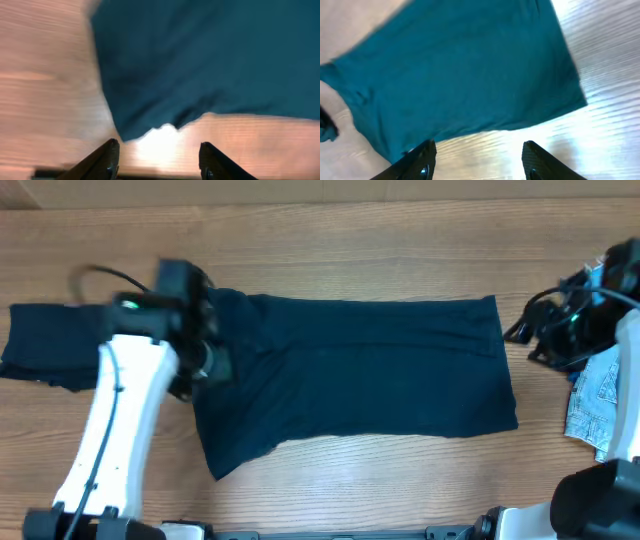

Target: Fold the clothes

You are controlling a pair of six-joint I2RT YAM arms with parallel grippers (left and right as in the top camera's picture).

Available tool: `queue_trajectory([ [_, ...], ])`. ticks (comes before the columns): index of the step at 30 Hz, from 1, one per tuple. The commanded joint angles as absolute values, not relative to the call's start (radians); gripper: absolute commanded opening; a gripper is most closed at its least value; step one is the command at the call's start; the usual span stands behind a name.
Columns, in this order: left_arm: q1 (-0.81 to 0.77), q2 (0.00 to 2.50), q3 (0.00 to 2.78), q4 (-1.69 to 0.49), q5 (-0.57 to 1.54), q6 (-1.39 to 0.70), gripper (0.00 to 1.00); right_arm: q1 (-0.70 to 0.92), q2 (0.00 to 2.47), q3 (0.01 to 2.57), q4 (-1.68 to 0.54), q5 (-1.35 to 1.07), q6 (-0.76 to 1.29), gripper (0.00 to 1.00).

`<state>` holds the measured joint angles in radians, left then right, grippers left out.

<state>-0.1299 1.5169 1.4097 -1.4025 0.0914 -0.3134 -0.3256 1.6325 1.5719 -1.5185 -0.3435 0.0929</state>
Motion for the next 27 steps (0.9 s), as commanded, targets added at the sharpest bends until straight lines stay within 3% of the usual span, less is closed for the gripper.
queue_trajectory([
  [1, -0.217, 1.504, 1.195, -1.326, 0.214, -0.282, 0.55, -0.327, 1.623, 1.38, -1.463, -0.338, 0.11, 0.59],
  [4, -0.286, 1.504, 1.051, -1.275, 0.241, -0.337, 0.58, -0.327, 1.623, 1.217, -1.414, -0.338, 0.136, 0.58],
  [12, -0.291, 1.504, 0.815, -1.075, 0.289, -0.427, 0.61, -0.329, 1.623, 0.95, -1.246, -0.322, 0.295, 0.65],
  [16, -0.29, 1.504, 0.745, -0.918, 0.284, -0.488, 0.63, -0.33, 1.623, 0.896, -1.124, -0.315, 0.376, 0.74],
  [19, -0.29, 1.504, 0.681, -0.822, 0.259, -0.582, 0.64, -0.331, 1.623, 0.896, -1.077, -0.306, 0.421, 0.75],
  [22, -0.29, 1.504, 0.642, -0.754, 0.257, -0.637, 0.49, -0.331, 1.623, 0.896, -1.06, -0.29, 0.424, 0.75],
  [25, -0.29, 1.504, 0.642, -0.761, 0.277, -0.636, 0.11, -0.331, 1.623, 0.896, -1.06, -0.24, 0.423, 0.74],
  [26, -0.29, 1.504, 0.642, -0.765, 0.29, -0.636, 0.04, -0.332, 1.623, 0.896, -1.06, -0.219, 0.423, 0.73],
  [27, -0.29, 1.504, 0.642, -0.775, 0.299, -0.635, 0.04, -0.332, 1.623, 0.896, -1.06, -0.216, 0.423, 0.72],
])
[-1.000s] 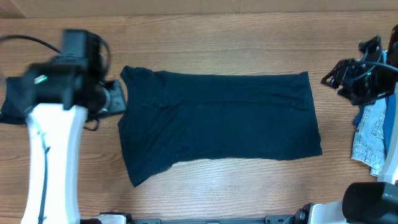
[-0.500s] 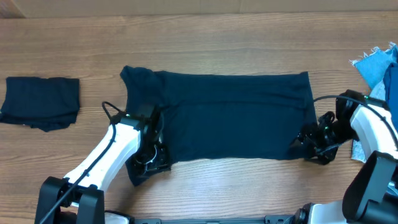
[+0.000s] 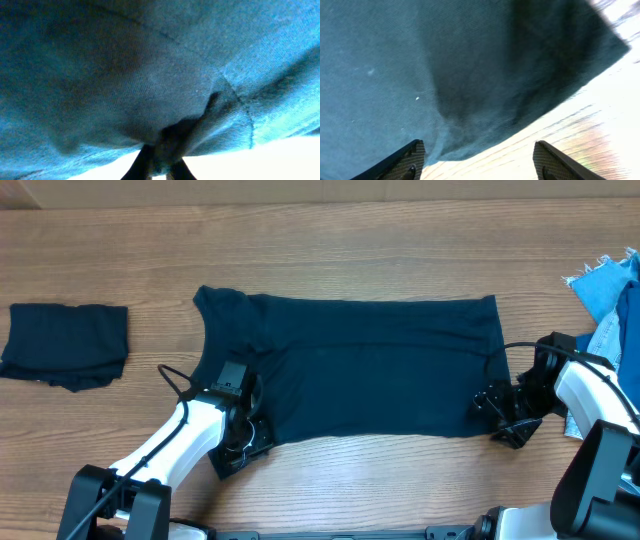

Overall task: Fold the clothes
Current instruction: 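Grasp the shirt's bottom corners with both grippers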

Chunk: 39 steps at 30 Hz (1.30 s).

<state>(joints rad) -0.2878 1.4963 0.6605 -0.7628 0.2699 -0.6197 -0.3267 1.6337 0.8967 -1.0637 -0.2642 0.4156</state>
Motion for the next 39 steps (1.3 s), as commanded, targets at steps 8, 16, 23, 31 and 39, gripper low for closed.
queue_trajectory([
  [8, -0.29, 1.489, 0.824, -0.947, 0.293, -0.515, 0.04, -0.332, 1.623, 0.896, -1.065, -0.199, 0.423, 0.71],
  [16, -0.28, 1.479, 1.006, -1.07, 0.15, -0.441, 0.04, -0.332, 1.623, 0.896, -1.087, -0.166, 0.421, 0.73],
  [23, -0.28, 1.479, 1.006, -1.073, 0.149, -0.44, 0.04, -0.336, 1.623, 0.811, -1.042, -0.195, 0.437, 0.73],
  [31, -0.28, 1.479, 1.006, -1.076, 0.149, -0.425, 0.04, -0.343, 1.623, 0.787, -0.962, -0.195, 0.464, 0.1],
  [39, -0.28, 1.479, 1.006, -1.088, 0.146, -0.422, 0.04, -0.342, 1.623, 0.814, -0.932, -0.196, 0.402, 0.5],
])
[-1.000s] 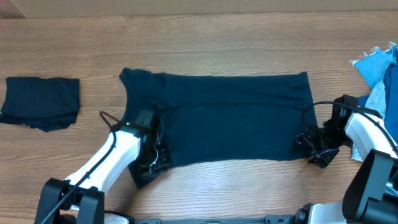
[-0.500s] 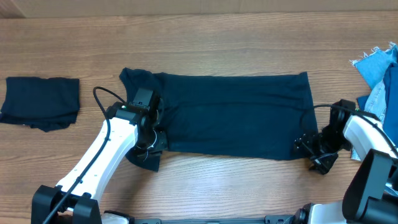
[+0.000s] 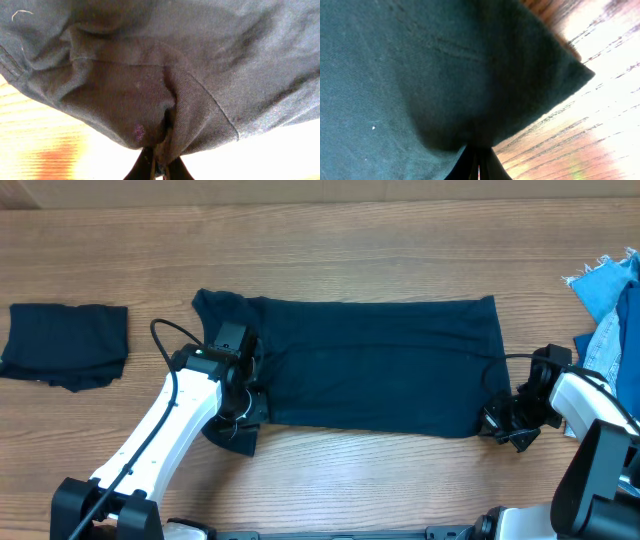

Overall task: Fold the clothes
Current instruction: 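Grasp the shirt's bottom corners with both grippers, then fold the bottom edge up toward the top edge with both grippers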

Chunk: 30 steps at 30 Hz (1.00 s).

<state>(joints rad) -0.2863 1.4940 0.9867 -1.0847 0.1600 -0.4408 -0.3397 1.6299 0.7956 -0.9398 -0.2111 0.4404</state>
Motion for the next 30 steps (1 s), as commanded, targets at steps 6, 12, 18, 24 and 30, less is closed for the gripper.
queue_trajectory([
  [6, -0.28, 1.479, 1.006, -1.091, 0.146, -0.422, 0.04, -0.342, 1.623, 0.813, -0.948, -0.195, 0.395, 0.71],
  [12, -0.28, 1.479, 1.006, -1.092, 0.146, -0.422, 0.04, -0.343, 1.615, 0.814, -0.954, -0.229, 0.396, 0.58],
  [18, -0.28, 1.479, 1.006, -1.096, 0.146, -0.414, 0.04, -0.477, 1.593, 0.912, -0.996, -0.218, 0.392, 0.58],
  [24, -0.28, 1.479, 1.006, -1.096, 0.147, -0.415, 0.04, -0.6, 1.59, 0.955, -1.022, -0.27, 0.297, 0.62],
  [30, -0.28, 1.479, 1.006, -1.095, 0.147, -0.414, 0.04, -0.599, 1.596, 0.945, -0.963, -0.271, 0.287, 0.55],
])
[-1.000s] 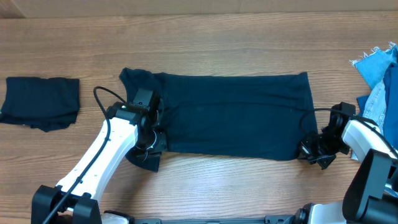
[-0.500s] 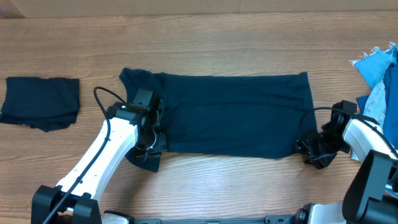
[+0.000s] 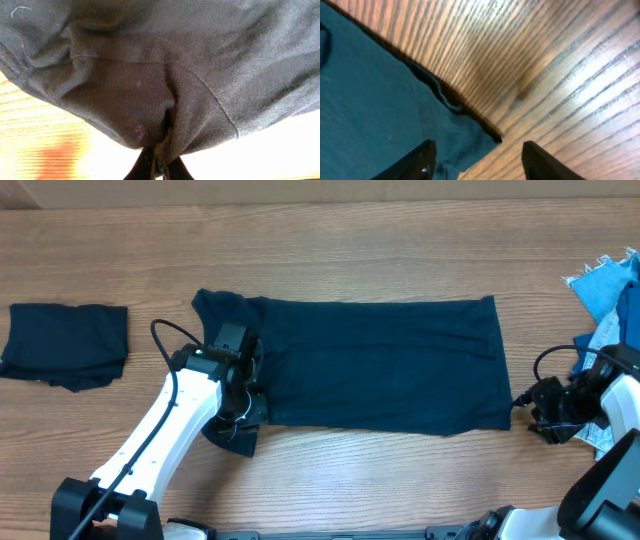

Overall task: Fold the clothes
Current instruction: 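Fold the bottom edge up toward the top edge with both grippers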

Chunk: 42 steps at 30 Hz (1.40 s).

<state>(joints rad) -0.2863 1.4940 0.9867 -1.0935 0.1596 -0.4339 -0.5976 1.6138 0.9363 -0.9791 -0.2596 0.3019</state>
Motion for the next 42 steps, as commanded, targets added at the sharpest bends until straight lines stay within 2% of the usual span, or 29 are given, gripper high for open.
queue_trajectory([
  [1, -0.28, 1.479, 1.006, -1.095, 0.147, -0.415, 0.04, -0.599, 1.596, 0.934, -0.955, -0.276, 0.287, 0.55],
  [7, -0.28, 1.479, 1.006, -1.101, 0.15, -0.414, 0.04, -0.594, 1.596, 0.83, -0.866, -0.346, 0.281, 0.45],
  [9, -0.28, 1.479, 1.006, -1.103, 0.15, -0.414, 0.04, -0.594, 1.596, 0.809, -0.853, -0.346, 0.287, 0.39],
  [16, -0.28, 1.479, 1.006, -1.102, 0.15, -0.415, 0.04, -0.594, 1.596, 0.72, -0.777, -0.354, 0.316, 0.43],
  [20, -0.28, 1.479, 1.006, -1.103, 0.15, -0.415, 0.04, -0.595, 1.595, 0.719, -0.756, -0.364, 0.316, 0.16],
  [22, -0.28, 1.479, 1.006, -1.105, 0.15, -0.415, 0.04, -0.596, 1.587, 0.756, -0.779, -0.366, 0.308, 0.09],
  [31, -0.28, 1.469, 1.171, -1.248, 0.078, -0.358, 0.04, -0.596, 1.445, 1.003, -1.085, -0.353, 0.26, 0.04],
  [35, -0.28, 1.47, 1.25, -1.269, 0.033, -0.315, 0.04, -0.596, 1.446, 1.015, -1.056, -0.354, 0.257, 0.04],
  [42, -0.281, 1.47, 1.25, -1.174, 0.0, -0.193, 0.06, -0.572, 1.448, 1.015, -0.971, -0.383, 0.258, 0.05],
])
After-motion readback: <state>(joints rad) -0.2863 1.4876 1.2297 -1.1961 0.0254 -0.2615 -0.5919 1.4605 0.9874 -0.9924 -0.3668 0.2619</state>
